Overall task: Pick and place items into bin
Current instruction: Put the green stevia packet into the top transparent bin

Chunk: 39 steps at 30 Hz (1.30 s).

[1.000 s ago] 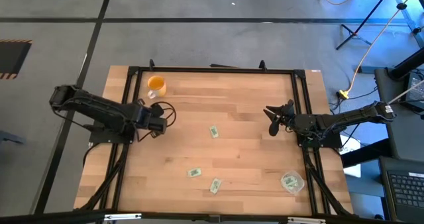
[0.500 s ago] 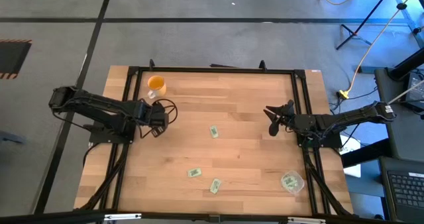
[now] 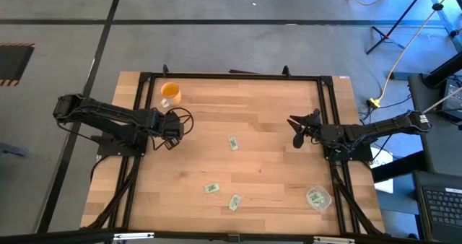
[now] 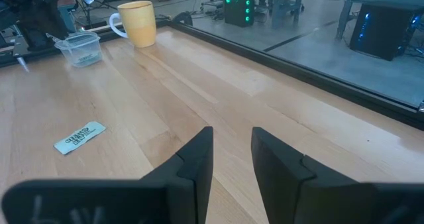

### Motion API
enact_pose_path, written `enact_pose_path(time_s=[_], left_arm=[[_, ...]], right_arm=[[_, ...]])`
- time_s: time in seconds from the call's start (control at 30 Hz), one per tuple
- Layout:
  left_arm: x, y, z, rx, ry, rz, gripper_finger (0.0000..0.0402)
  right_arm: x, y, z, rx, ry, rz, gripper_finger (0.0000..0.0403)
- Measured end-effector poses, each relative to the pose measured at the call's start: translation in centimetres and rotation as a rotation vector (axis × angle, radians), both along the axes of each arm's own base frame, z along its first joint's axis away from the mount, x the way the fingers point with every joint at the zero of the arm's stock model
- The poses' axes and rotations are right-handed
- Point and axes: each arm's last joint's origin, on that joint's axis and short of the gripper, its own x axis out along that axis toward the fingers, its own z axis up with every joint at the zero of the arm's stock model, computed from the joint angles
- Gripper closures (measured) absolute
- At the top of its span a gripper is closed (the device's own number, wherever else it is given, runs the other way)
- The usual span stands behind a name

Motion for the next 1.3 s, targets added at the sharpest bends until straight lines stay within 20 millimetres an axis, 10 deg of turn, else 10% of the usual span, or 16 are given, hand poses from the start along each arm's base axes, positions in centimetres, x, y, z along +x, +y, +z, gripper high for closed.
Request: enact_pose_path(time_s=[0.37,0.7,1.3], left_arm=[[2.1,0.0,4.1,0.059,-0.074,-0.193,0.0314],[7.0,-3.7,7.7,-0.064,-0.502,-0.676,0.0307],[12.0,-14.4,-1.2,-0.206,-0.424,-0.959,0.0287]], right_arm=[[0.0,0.0,0.0,0.0,0.002,0.0,0.0297],[0.0,0.0,-0.2,-0.003,0.018,0.0,0.0297],[-0.1,0.0,-0.2,0.0,0.023,-0.001,0.0297]])
